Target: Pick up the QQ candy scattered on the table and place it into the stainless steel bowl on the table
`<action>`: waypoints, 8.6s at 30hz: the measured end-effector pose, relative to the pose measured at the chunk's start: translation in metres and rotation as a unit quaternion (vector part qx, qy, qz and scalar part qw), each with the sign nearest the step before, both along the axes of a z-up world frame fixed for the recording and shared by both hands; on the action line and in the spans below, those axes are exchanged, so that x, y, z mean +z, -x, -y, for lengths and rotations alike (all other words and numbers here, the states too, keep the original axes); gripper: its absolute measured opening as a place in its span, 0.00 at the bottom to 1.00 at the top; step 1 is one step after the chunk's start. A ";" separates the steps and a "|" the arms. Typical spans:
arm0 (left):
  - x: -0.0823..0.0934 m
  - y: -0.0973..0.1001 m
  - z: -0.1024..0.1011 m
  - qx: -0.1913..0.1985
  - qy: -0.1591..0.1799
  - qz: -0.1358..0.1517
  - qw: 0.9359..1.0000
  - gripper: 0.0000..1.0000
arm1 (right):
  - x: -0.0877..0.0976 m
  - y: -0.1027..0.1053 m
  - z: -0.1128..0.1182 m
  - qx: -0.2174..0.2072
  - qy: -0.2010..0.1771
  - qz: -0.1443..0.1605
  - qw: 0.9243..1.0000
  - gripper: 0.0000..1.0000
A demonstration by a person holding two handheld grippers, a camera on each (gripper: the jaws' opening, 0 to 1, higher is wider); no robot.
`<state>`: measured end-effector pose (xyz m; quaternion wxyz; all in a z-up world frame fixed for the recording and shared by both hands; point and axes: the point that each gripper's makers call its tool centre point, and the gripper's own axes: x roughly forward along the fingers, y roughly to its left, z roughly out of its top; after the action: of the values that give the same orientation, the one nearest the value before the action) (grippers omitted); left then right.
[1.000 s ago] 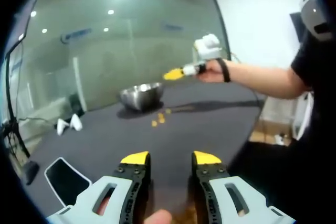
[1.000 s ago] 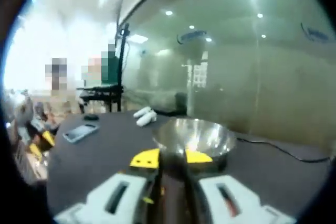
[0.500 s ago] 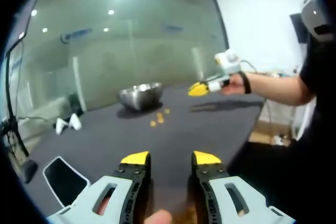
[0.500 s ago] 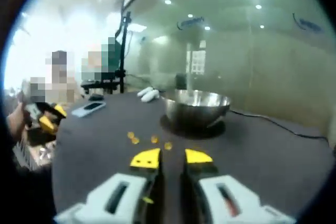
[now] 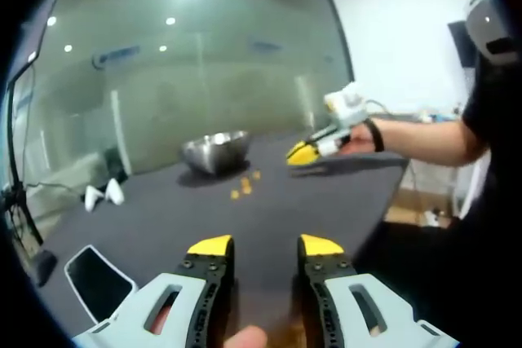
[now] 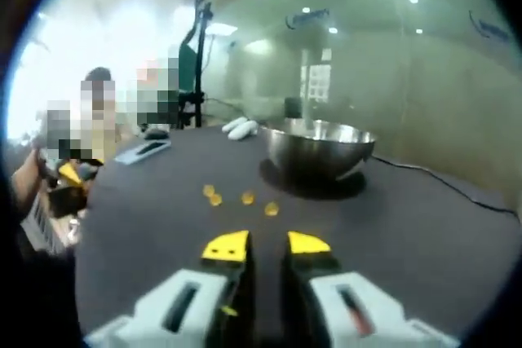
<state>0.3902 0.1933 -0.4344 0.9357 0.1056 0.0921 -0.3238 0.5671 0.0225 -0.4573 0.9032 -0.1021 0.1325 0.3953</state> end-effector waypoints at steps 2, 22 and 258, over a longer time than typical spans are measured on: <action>0.000 0.000 -0.001 0.001 -0.001 0.001 1.000 0.33 | -0.003 -0.007 -0.005 0.004 0.003 -0.001 1.000 0.17; 0.005 -0.002 -0.008 0.015 0.010 0.006 1.000 0.33 | -0.024 -0.041 -0.042 0.023 0.005 -0.037 0.999 0.21; 0.010 0.003 -0.006 0.010 -0.039 0.012 0.999 0.32 | 0.101 -0.118 -0.076 0.007 -0.063 0.100 0.993 0.09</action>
<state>0.3872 0.1991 -0.4244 0.9353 0.1447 0.0941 -0.3090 0.6851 0.0980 -0.3564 0.9137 -0.0849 0.0155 0.3972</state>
